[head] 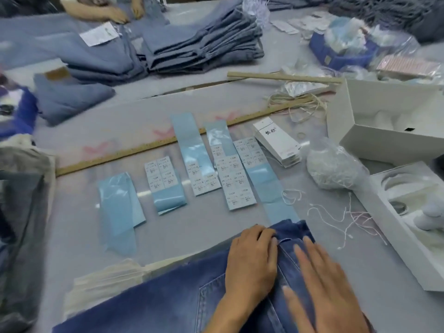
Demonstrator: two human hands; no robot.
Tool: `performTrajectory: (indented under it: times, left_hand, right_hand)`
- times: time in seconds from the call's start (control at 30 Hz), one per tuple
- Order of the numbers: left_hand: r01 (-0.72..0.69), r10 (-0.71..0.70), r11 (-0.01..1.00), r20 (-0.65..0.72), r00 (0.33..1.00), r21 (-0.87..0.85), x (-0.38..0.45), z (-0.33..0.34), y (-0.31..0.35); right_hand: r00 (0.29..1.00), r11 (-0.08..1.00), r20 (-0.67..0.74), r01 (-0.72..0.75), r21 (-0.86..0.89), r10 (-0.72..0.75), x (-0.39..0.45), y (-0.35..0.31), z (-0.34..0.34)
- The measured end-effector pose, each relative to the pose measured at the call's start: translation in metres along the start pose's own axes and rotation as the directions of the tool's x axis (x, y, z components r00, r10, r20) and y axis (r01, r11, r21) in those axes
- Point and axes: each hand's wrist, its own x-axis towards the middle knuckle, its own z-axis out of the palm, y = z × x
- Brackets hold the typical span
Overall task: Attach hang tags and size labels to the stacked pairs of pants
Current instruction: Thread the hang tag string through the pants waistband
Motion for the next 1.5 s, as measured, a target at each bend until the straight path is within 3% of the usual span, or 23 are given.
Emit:
performTrajectory:
  times: [0.07, 0.13, 0.17, 0.23, 0.27, 0.3, 0.37, 0.4, 0.47, 0.57, 0.67, 0.77, 0.9, 1.03, 1.13, 1.27, 1.5]
  left_hand:
    - [0.05, -0.049, 0.989, 0.013, 0.999, -0.138, 0.001, 0.0, -0.009]
    - [0.115, -0.108, 0.956, 0.041, 0.993, -0.268, 0.003, -0.003, -0.015]
    - [0.137, -0.127, 0.943, 0.052, 0.991, -0.303, 0.006, -0.004, -0.017]
    - [0.171, -0.155, 0.913, 0.072, 0.985, -0.37, 0.012, -0.005, -0.021]
    - [0.192, -0.167, 0.895, 0.097, 0.981, -0.402, 0.014, -0.008, -0.022]
    - [0.222, -0.18, 0.868, 0.137, 0.974, -0.443, 0.015, -0.01, -0.024]
    - [0.302, -0.223, 0.763, 0.207, 0.953, -0.571, 0.021, -0.019, -0.031]
    - [0.334, -0.25, 0.695, 0.222, 0.943, -0.637, 0.025, -0.027, -0.036]
    - [0.328, -0.307, 0.669, 0.153, 0.939, -0.667, 0.04, -0.042, -0.055]
    - [0.301, -0.382, 0.802, -0.056, 0.923, -0.515, 0.076, -0.07, -0.101]
    - [0.325, -0.37, 0.908, -0.14, 0.918, -0.264, 0.121, -0.096, -0.153]
    - [0.27, -0.268, 0.962, -0.05, 0.962, 0.047, 0.165, -0.112, -0.194]
    - [0.064, -0.133, 0.928, 0.165, 0.977, 0.367, 0.207, -0.118, -0.232]
    - [-0.038, -0.092, 0.917, 0.303, 0.949, 0.397, 0.219, -0.106, -0.256]
    - [-0.053, -0.071, 0.915, 0.288, 0.955, 0.401, 0.219, -0.1, -0.264]
    - [-0.07, -0.018, 0.917, 0.216, 0.976, 0.394, 0.215, -0.099, -0.263]
    - [-0.054, -0.035, 0.912, 0.21, 0.977, 0.406, 0.212, -0.1, -0.261]
  right_hand:
    - [0.958, 0.994, 0.264, -0.105, -0.036, 0.11, 0.015, 0.001, 0.02]
    - [0.956, 0.999, 0.29, -0.024, -0.034, 0.033, 0.024, 0.013, 0.032]
    - [0.981, 0.999, 0.195, 0.028, -0.031, -0.022, 0.032, 0.013, 0.034]
    - [0.99, 0.986, 0.12, -0.096, 0.137, 0.08, 0.034, 0.019, 0.033]
    - [0.934, 0.886, 0.257, -0.327, 0.327, 0.25, 0.041, 0.012, 0.024]
    - [0.951, 0.912, 0.102, -0.308, 0.27, 0.291, 0.047, 0.008, 0.014]
    - [0.979, 0.975, 0.049, -0.202, 0.094, 0.198, 0.063, 0.006, 0.02]
    - [0.979, 0.987, -0.136, -0.14, 0.085, 0.151, 0.078, 0.002, 0.028]
    - [0.983, 0.995, -0.183, -0.008, 0.095, 0.025, 0.117, 0.002, 0.041]
    - [0.999, 0.964, -0.04, 0.037, 0.265, -0.028, 0.193, -0.011, 0.07]
    - [0.995, 0.902, 0.093, -0.005, 0.433, -0.039, 0.268, -0.025, 0.11]
    - [0.977, 0.93, 0.197, 0.002, 0.368, -0.08, 0.323, -0.037, 0.154]
    - [0.963, 0.976, 0.242, 0.071, 0.206, -0.121, 0.353, -0.042, 0.2]
    - [0.946, 0.972, 0.221, 0.227, 0.066, -0.236, 0.35, -0.034, 0.218]
    - [0.941, 0.958, 0.185, 0.288, 0.008, -0.284, 0.347, -0.031, 0.219]
    - [0.951, 0.959, 0.122, 0.282, 0.041, -0.284, 0.345, -0.036, 0.219]
    - [0.965, 0.963, 0.004, 0.26, 0.065, -0.261, 0.345, -0.042, 0.221]
